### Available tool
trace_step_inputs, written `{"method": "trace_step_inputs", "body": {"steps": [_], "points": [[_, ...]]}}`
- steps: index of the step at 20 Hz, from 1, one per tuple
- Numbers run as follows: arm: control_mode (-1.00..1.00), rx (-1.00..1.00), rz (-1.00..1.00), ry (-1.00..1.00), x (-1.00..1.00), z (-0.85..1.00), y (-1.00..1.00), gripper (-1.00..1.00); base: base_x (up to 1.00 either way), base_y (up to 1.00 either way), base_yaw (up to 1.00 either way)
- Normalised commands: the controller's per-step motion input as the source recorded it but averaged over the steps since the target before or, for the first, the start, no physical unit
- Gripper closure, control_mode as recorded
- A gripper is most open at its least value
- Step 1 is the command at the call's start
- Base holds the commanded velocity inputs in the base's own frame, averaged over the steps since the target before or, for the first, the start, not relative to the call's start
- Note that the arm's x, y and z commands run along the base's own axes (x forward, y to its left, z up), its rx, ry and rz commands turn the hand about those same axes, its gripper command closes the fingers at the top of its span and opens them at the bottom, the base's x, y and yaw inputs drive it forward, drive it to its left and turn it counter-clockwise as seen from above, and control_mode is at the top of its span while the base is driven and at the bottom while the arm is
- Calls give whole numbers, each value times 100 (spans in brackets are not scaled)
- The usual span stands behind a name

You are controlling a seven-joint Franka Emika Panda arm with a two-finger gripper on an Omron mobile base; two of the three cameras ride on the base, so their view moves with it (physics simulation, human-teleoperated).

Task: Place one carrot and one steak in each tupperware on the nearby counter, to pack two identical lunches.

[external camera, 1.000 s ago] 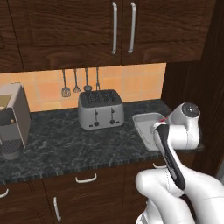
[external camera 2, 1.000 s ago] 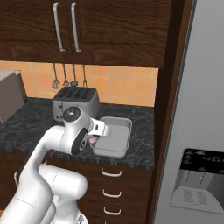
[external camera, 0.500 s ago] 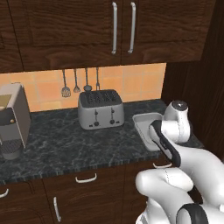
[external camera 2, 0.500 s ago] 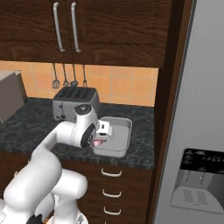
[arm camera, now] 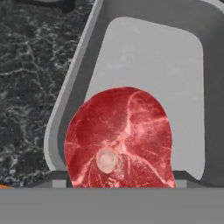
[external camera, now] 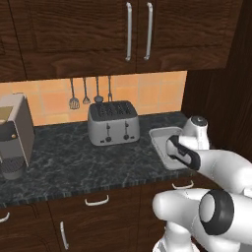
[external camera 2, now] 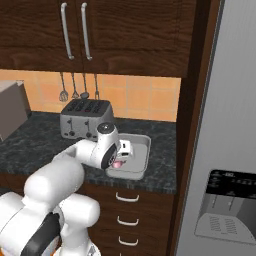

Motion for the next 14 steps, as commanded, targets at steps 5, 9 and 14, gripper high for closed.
{"method": "trace_step_inputs", "body": {"steps": [5,9,14], "points": [[-100,-8,0,2,54,-30,5,100,0,0,0],[-100,-1,0,4,58,-10,0,100,0,0,0],[-100,0,0,5,76,-25,-1,100,0,0,0]]}}
